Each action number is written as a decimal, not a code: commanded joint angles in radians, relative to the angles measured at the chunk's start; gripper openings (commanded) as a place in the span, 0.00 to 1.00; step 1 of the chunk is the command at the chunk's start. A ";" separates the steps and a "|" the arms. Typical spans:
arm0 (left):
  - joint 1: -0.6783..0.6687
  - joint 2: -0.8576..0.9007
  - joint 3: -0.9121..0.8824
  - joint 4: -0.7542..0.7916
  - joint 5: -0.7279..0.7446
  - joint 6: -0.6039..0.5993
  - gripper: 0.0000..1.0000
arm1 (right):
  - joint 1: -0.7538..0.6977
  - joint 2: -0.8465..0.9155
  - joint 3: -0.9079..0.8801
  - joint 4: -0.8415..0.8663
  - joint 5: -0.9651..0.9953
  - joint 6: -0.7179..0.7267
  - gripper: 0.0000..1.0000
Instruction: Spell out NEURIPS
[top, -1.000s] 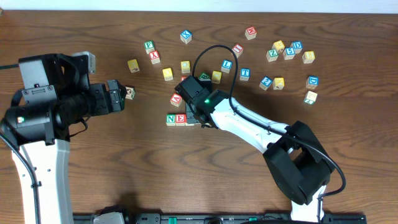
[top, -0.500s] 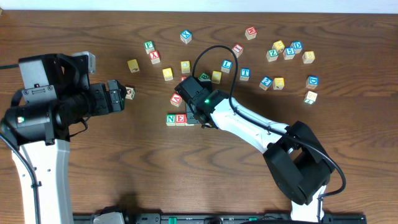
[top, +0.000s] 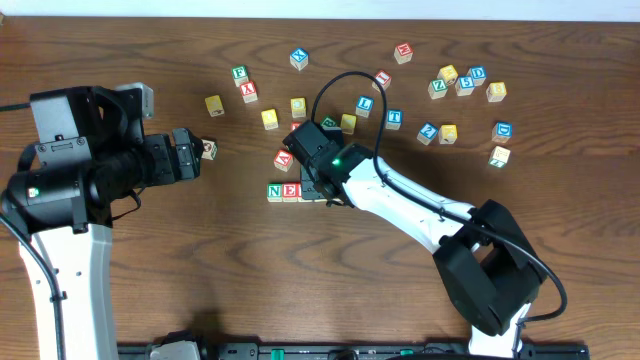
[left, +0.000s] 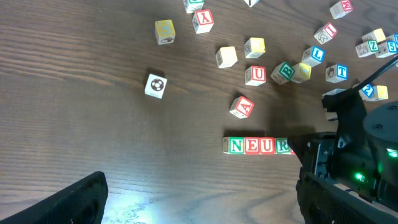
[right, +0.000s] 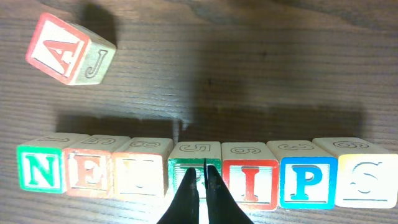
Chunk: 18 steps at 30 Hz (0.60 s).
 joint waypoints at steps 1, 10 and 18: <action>0.004 -0.004 0.016 -0.002 0.007 0.010 0.95 | 0.020 -0.029 -0.001 -0.003 0.005 0.013 0.01; 0.004 -0.004 0.016 -0.002 0.007 0.010 0.95 | 0.021 -0.029 -0.001 0.050 0.025 -0.015 0.01; 0.004 -0.004 0.016 -0.002 0.007 0.010 0.95 | 0.021 -0.028 -0.001 0.061 0.048 -0.021 0.01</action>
